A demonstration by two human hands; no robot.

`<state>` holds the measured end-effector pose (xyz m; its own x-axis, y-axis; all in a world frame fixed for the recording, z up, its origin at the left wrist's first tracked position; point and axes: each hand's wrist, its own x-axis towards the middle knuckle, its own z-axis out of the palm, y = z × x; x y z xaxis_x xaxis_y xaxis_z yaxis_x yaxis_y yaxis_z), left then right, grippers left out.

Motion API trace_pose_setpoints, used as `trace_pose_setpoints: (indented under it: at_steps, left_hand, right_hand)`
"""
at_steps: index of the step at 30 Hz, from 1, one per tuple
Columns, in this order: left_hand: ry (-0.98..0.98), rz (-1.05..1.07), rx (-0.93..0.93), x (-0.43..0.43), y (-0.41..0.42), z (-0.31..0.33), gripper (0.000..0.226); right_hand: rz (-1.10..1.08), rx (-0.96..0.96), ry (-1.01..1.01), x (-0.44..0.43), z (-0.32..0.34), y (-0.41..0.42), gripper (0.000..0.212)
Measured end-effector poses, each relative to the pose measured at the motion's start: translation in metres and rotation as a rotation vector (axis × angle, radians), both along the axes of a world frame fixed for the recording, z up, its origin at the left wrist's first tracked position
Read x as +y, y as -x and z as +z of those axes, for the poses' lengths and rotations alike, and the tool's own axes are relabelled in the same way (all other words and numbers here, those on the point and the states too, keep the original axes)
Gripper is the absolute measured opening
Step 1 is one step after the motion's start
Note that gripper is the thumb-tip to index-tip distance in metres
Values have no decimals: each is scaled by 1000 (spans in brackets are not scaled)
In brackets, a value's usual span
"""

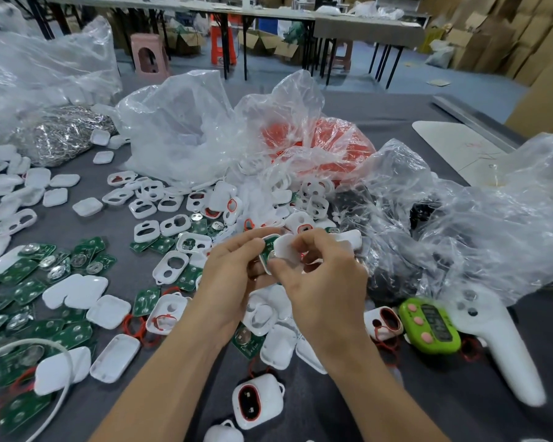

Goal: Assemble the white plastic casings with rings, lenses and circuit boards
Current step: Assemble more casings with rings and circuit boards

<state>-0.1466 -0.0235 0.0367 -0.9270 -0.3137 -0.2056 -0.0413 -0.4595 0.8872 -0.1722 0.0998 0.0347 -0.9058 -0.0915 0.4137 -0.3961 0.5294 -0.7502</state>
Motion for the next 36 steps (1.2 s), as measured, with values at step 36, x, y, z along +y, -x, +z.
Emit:
trace_pose_setpoints:
  at_steps: [36]
  left_hand:
    - [311, 48, 75, 6, -3, -3, 39]
  right_hand:
    - [308, -532, 502, 10, -3, 19, 25]
